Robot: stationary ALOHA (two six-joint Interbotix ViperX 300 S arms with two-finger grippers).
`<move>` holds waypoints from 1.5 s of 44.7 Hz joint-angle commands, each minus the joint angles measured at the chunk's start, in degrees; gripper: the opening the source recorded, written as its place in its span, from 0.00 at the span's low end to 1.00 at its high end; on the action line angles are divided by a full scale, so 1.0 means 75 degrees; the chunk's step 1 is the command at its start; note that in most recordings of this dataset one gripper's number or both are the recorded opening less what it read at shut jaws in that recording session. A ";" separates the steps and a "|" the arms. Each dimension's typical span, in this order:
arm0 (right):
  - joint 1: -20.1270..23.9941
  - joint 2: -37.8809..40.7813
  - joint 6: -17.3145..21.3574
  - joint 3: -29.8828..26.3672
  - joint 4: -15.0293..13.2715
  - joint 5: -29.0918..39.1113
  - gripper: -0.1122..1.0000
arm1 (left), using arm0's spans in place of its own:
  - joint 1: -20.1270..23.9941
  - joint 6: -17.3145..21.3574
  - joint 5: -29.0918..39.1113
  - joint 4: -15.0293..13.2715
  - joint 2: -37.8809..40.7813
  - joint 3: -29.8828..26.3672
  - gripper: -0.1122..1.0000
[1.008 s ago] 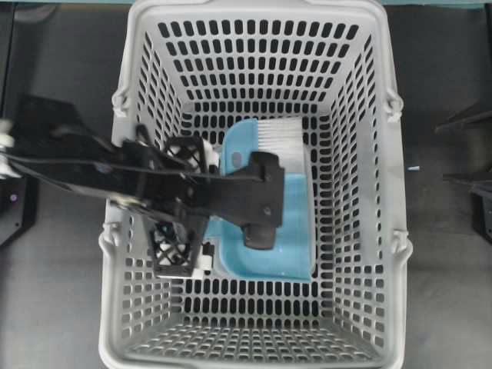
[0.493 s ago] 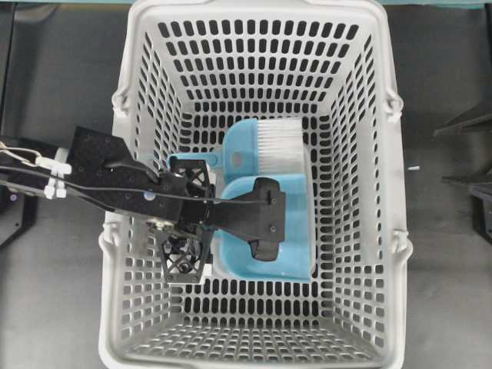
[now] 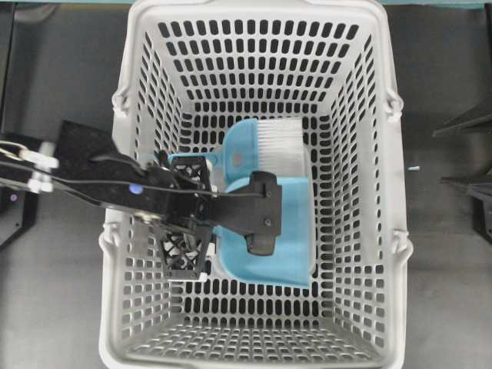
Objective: Pick up the dustpan from the shopping basket with the left arm.
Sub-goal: 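Close the left gripper on the blue dustpan handle, then lift the dustpan upward out of the basket with the left gripper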
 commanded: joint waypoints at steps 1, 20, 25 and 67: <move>0.0012 0.0047 0.0000 -0.0070 0.0012 -0.0070 0.77 | 0.0105 -0.0012 0.0070 0.0023 -0.0621 -0.0363 0.35; 0.0012 -0.0070 0.0000 0.0000 0.0012 -0.0187 0.77 | 0.0363 -0.0012 0.0820 0.0023 -0.1758 -0.1746 0.35; 0.0000 -0.0070 0.0000 0.0000 0.0012 -0.0223 0.77 | 0.0410 -0.0012 0.1266 0.0023 -0.1617 -0.1980 0.35; 0.0012 -0.0070 0.0000 0.0105 0.0023 -0.0551 0.77 | 0.0410 -0.0012 0.1418 0.0023 -0.1582 -0.1969 0.35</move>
